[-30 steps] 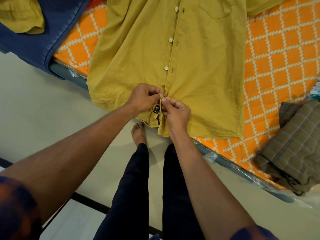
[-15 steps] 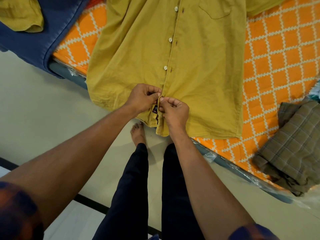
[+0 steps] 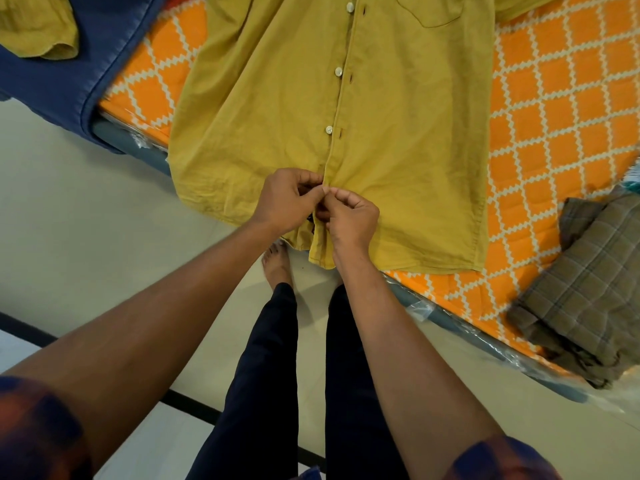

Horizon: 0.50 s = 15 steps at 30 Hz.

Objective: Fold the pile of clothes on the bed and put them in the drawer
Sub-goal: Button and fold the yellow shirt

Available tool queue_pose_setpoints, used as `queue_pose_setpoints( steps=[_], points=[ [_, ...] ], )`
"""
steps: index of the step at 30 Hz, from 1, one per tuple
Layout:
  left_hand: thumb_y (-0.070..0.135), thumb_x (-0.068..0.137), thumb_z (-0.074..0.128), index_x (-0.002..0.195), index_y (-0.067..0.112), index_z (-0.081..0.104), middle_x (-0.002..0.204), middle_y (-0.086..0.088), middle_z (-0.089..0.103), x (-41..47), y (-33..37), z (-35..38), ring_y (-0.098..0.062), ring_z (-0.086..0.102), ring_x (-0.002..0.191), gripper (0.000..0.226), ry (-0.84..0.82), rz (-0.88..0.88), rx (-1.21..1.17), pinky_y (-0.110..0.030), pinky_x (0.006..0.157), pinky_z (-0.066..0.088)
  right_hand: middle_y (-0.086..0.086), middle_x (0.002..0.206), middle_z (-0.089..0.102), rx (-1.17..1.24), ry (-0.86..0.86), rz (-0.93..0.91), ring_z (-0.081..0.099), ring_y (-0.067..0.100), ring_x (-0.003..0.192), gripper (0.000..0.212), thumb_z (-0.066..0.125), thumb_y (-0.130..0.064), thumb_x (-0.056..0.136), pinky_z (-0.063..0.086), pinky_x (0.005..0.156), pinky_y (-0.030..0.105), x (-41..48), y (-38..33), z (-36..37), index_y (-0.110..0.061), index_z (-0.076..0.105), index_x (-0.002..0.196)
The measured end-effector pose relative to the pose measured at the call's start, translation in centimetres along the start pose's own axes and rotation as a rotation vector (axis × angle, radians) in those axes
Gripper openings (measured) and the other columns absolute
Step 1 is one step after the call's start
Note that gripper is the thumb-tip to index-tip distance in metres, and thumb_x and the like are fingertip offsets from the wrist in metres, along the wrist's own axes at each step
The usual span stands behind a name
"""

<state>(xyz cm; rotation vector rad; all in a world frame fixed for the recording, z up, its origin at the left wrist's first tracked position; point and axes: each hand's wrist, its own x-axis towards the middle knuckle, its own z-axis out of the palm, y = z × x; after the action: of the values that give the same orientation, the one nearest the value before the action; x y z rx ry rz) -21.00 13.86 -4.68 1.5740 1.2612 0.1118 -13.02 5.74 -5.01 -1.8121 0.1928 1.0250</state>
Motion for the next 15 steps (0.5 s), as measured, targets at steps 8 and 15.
queue_pose_setpoints(
  steps=[8,15],
  points=[
    [0.012,0.091,0.066,0.095,0.005,0.076,0.086,-0.004,0.066,-0.7,0.3,2.7,-0.014,0.060,0.081,0.013,0.278,0.067,0.135,-0.009,0.068,0.037,0.005,0.075,0.077,0.008,-0.001,0.014,0.072,0.012,0.069,0.004,0.078,-0.003,0.085,0.060,0.064,0.027,0.2,0.3,0.3,-0.005,0.078,0.088],
    [0.016,0.093,0.065,0.101,0.006,0.076,0.096,-0.005,0.075,-0.9,1.2,2.8,-0.016,0.068,0.090,0.016,0.327,-0.123,-0.020,-0.025,0.081,0.052,0.007,0.081,0.078,0.007,0.012,-0.003,0.076,0.020,0.080,0.008,0.079,-0.004,0.084,0.063,0.076,0.035,0.2,0.5,0.6,-0.005,0.078,0.092]
  ],
)
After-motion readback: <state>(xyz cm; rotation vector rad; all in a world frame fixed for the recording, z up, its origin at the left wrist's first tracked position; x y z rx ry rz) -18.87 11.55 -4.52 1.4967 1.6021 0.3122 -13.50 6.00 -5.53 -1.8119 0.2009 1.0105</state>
